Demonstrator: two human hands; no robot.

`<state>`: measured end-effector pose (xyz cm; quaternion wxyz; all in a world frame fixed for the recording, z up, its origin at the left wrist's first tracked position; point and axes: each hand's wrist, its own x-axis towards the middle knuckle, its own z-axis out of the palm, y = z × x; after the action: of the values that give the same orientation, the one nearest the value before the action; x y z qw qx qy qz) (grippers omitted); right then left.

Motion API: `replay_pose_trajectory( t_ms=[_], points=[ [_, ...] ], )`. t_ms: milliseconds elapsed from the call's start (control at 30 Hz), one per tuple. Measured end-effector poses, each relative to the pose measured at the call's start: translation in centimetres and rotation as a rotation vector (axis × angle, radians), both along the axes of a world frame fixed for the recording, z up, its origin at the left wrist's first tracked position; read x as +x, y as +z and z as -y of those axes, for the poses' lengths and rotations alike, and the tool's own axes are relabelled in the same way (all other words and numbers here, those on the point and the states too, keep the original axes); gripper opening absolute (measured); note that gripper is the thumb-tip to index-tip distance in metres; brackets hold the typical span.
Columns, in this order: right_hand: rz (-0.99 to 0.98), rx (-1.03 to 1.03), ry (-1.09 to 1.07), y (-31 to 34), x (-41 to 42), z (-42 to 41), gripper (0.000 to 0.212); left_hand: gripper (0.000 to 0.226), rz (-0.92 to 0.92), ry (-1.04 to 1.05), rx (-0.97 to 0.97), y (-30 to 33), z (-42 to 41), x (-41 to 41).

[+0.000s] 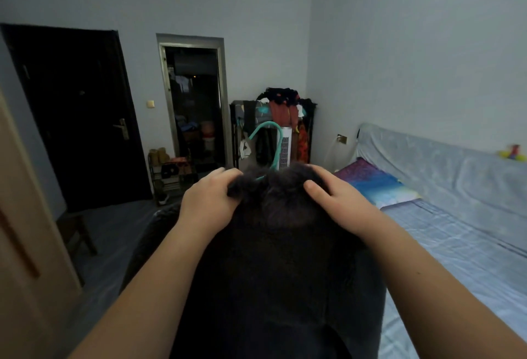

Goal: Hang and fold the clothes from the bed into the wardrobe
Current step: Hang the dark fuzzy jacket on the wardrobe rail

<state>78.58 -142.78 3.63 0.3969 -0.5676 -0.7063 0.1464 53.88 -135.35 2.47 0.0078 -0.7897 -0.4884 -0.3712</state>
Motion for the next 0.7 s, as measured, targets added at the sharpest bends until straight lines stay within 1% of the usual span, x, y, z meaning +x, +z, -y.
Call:
replay_pose_trajectory(
  t_ms=[67, 100, 200, 233, 300, 367, 500, 600, 700],
  points=[
    [0.098, 0.052, -0.137, 0.1, -1.2, -0.3, 0.047, 0.018, 0.012, -0.004, 0.028, 0.2, 0.9, 0.2],
    [0.15, 0.052, -0.189, 0.1, -1.6, -0.4, 0.042, 0.019, 0.017, 0.002, 0.034, 0.3, 1.3, 0.2],
    [0.326, 0.052, -0.266, -0.1, -2.0, -0.4, 0.016, 0.018, 0.039, 0.018, 0.016, 0.6, 2.4, -0.4],
    [0.367, 0.05, -0.262, -0.2, -1.9, -0.3, 0.015, 0.017, 0.045, 0.018, 0.006, 0.7, 2.8, -0.7],
    [0.407, 0.039, -0.221, -0.3, -1.8, 0.1, 0.02, 0.016, 0.054, 0.026, -0.007, 0.9, 4.1, -1.2],
    [0.416, 0.027, -0.137, 0.0, -1.5, 0.7, 0.023, 0.015, 0.049, 0.055, 0.0, 1.3, 5.6, -1.6],
    [0.463, 0.01, 0.042, 1.7, -1.1, 3.0, 0.035, 0.014, 0.038, 0.12, 0.066, 2.5, 9.3, -2.7],
    [0.496, 0.051, 0.139, 3.2, -1.5, 5.4, 0.034, 0.017, 0.024, 0.142, 0.142, 3.8, 12.7, -3.6],
    [0.43, 0.09, 0.24, 3.8, -2.2, 8.1, 0.029, 0.019, 0.0, 0.125, 0.173, 5.2, 16.5, -4.0]
  ],
)
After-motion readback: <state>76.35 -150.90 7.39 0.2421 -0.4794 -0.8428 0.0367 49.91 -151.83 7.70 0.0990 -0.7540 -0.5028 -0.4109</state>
